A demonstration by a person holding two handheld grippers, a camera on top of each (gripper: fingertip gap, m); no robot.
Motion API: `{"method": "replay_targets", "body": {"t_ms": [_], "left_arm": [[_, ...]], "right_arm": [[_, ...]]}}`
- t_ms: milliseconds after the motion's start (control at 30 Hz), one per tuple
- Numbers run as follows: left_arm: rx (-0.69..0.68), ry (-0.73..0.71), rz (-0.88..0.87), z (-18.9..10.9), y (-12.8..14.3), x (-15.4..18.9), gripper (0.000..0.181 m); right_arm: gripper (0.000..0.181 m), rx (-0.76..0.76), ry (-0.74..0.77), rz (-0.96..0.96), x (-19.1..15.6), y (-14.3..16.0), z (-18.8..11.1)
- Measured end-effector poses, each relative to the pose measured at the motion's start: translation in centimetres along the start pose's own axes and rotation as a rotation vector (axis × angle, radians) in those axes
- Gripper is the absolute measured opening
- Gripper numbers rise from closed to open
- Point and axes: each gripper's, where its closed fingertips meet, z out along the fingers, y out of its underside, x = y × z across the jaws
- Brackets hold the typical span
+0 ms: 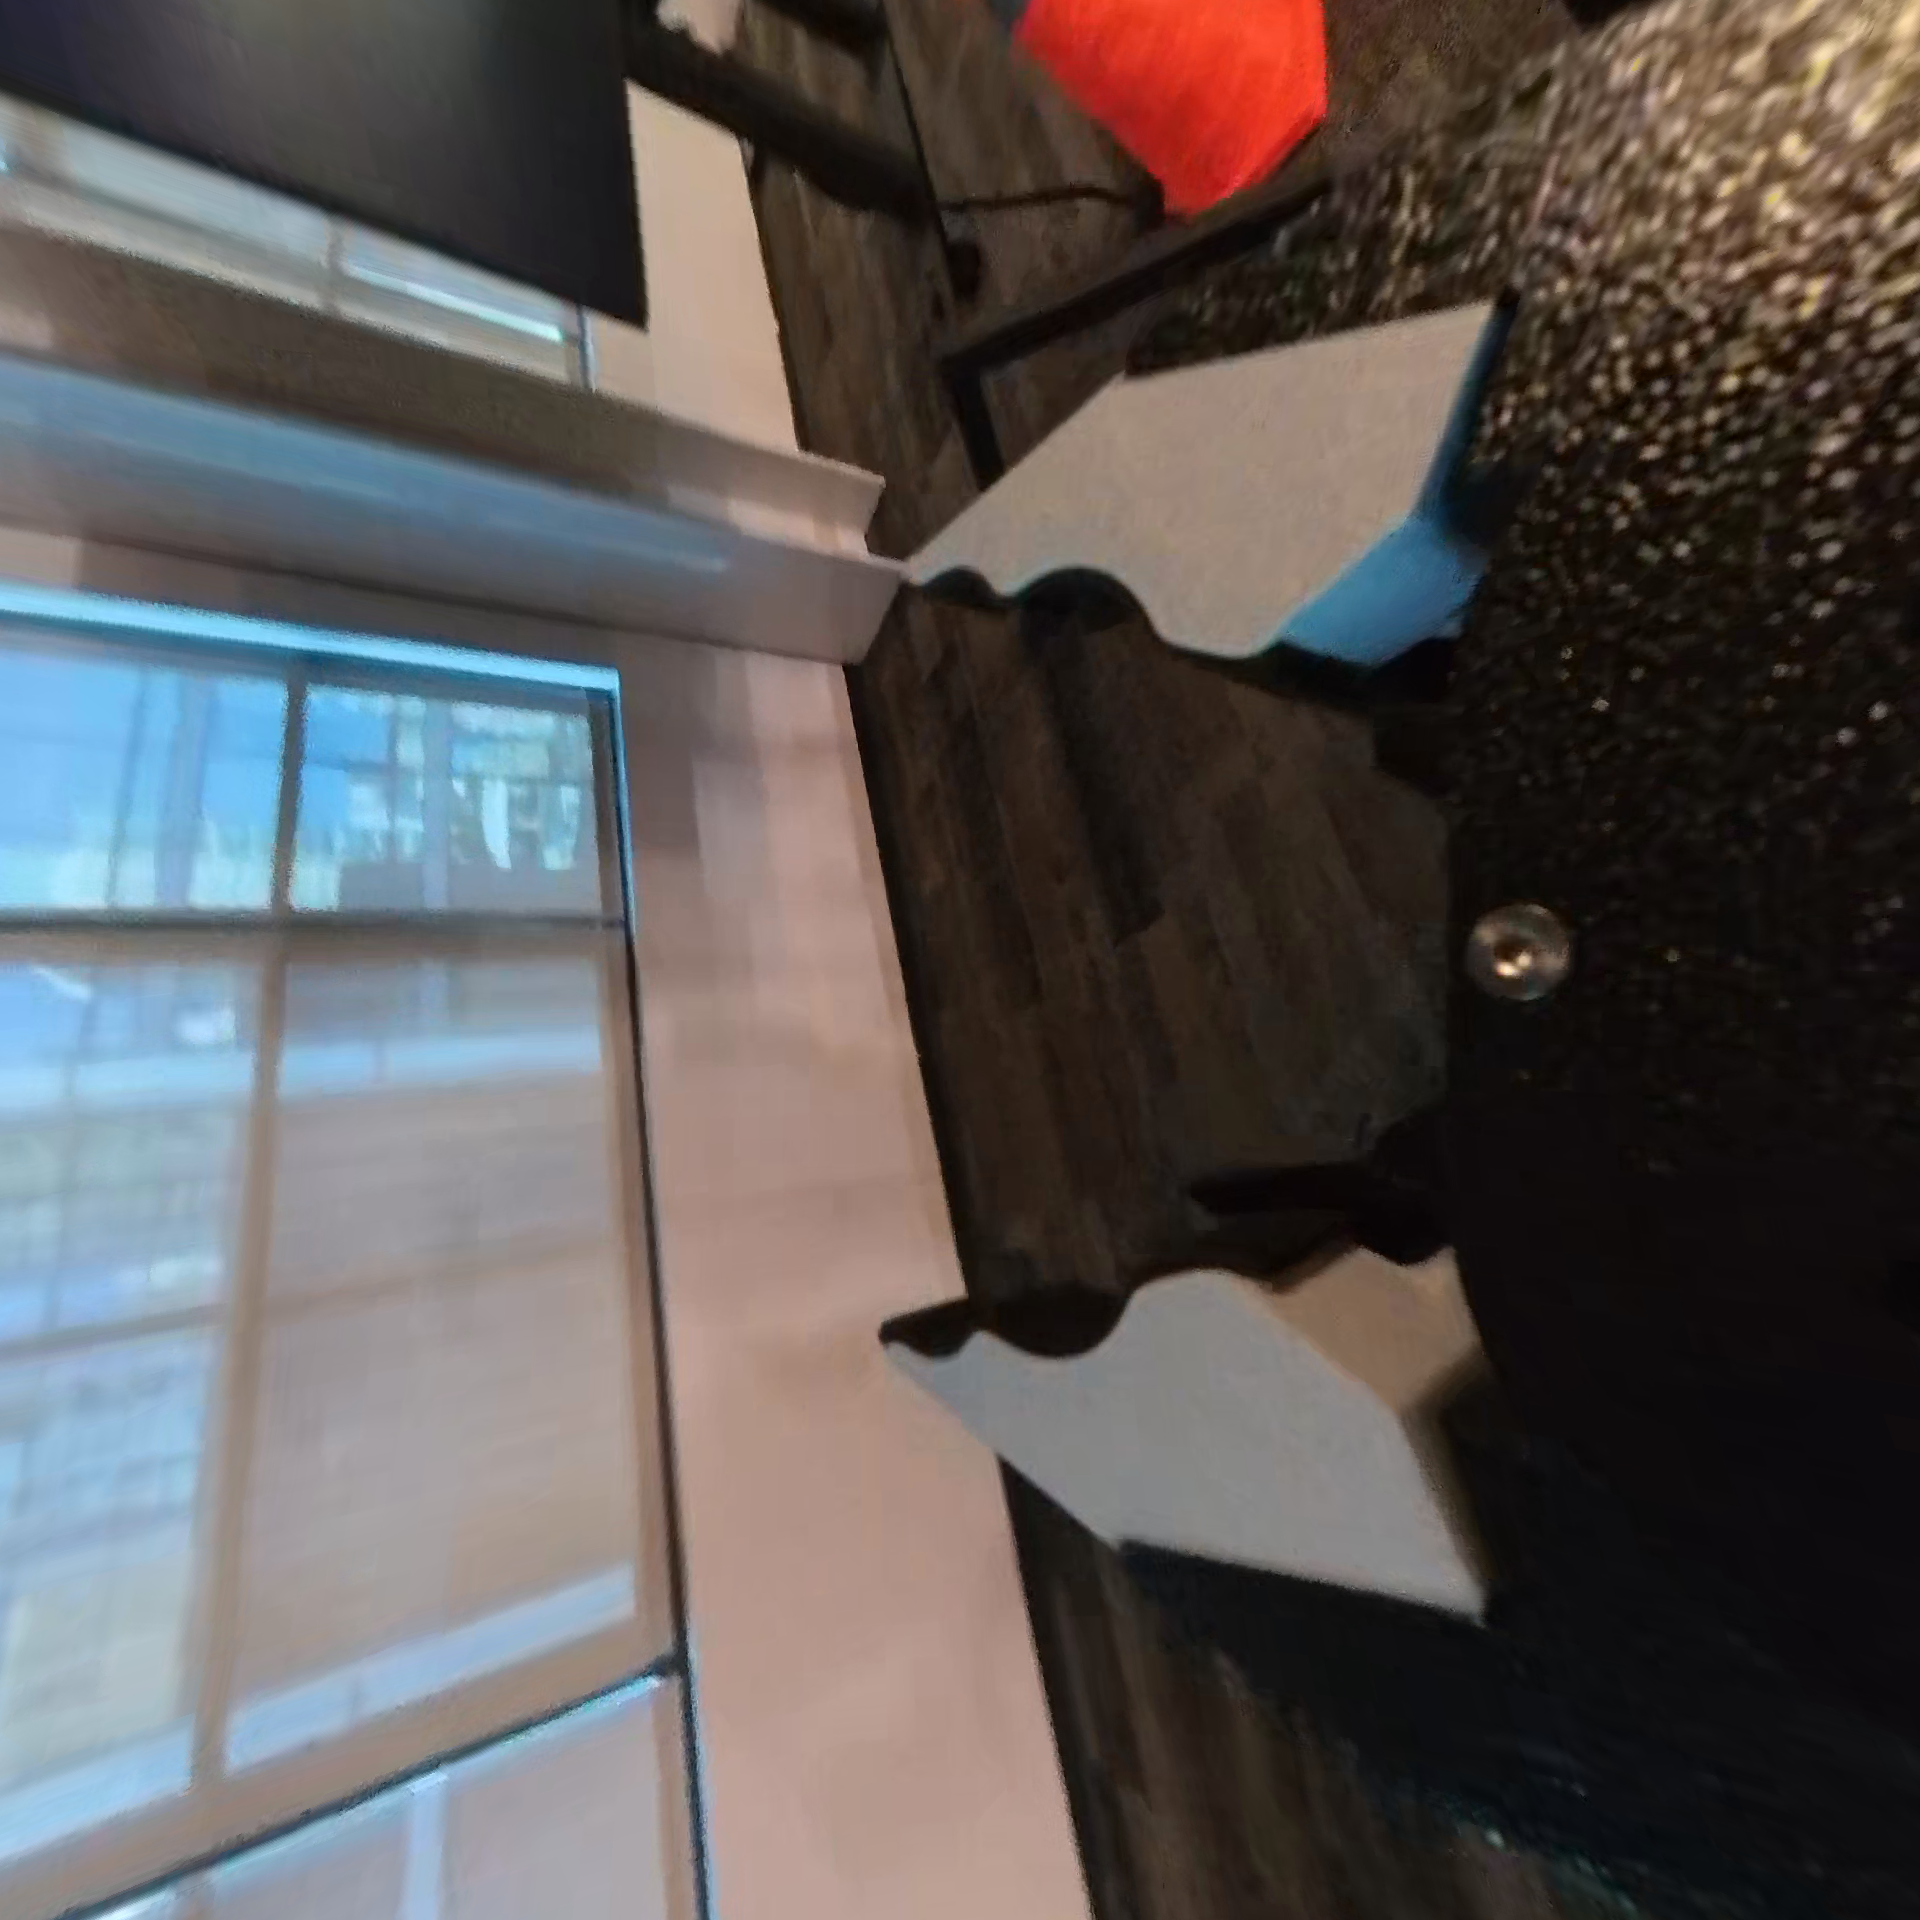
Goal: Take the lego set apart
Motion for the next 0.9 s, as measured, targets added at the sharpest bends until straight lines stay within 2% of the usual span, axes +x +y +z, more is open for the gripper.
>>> {"method": "replay_targets", "body": {"t_ms": [33, 100, 133, 233, 333, 400, 467, 567, 633, 733, 800, 867, 900], "left_arm": [[-0.032, -0.014, 0.008, 0.0, 0.9, -1.2, 0.115], [-0.1, 0.004, 0.019, 0.1, 2.5, -3.0, 0.076], [-0.124, 0.016, 0.01, 0.2, 3.0, -3.7, 0.064], [-0.141, 0.038, -0.029, 1.5, 4.1, -5.6, 0.052], [-0.123, 0.081, -0.023, 5.3, 4.6, -5.7, 0.047], [-0.117, 0.144, 0.007, 9.9, 4.5, -4.5, 0.044], [-0.099, 0.233, 0.047, 15.7, 3.9, -2.5, 0.042], [-0.063, 0.366, 0.113, 25.3, 2.5, 0.7, 0.04], [-0.098, 0.434, 0.121, 31.6, 1.9, 2.1, 0.039], [-0.113, 0.539, 0.152, 39.1, 0.7, 3.9, 0.038], [-0.115, 0.551, 0.19, 43.3, 0.6, 3.9, 0.038], [-0.13, 0.546, 0.179, 46.4, 1.4, 3.3, 0.043], [-0.146, 0.541, 0.165, 47.4, 2.3, 2.8, 0.038]], "right_arm": [[0.022, -0.014, -0.018, 0.005, -0.7, 0.7, 2.0], [0.021, -0.015, -0.06, 0.047, -2.0, 1.8, 5.7], [0.02, -0.009, -0.088, 0.082, -2.7, 2.3, 7.4], [0.019, -0.051, -0.134, 0.185, -4.2, 5.3, 12.5], [0.017, -0.11, -0.111, 0.245, -4.0, 9.4, 16.9], [0.015, -0.177, -0.081, 0.258, -2.9, 12.5, 19.4], [0.014, -0.233, -0.022, 0.239, -0.6, 15.4, 21.6], [0.014, -0.277, 0.149, 0.145, 5.4, 18.7, 24.5], [0.014, -0.346, 0.274, 0.133, 9.7, 21.0, 25.8], [0.015, -0.416, 0.414, 0.168, 14.2, 24.6, 27.2], [0.015, -0.473, 0.49, 0.194, 15.5, 28.0, 27.7], [0.016, -0.541, 0.492, 0.25, 14.6, 32.5, 28.7], [0.016, -0.575, 0.474, 0.296, 13.4, 35.0, 29.4]]}}
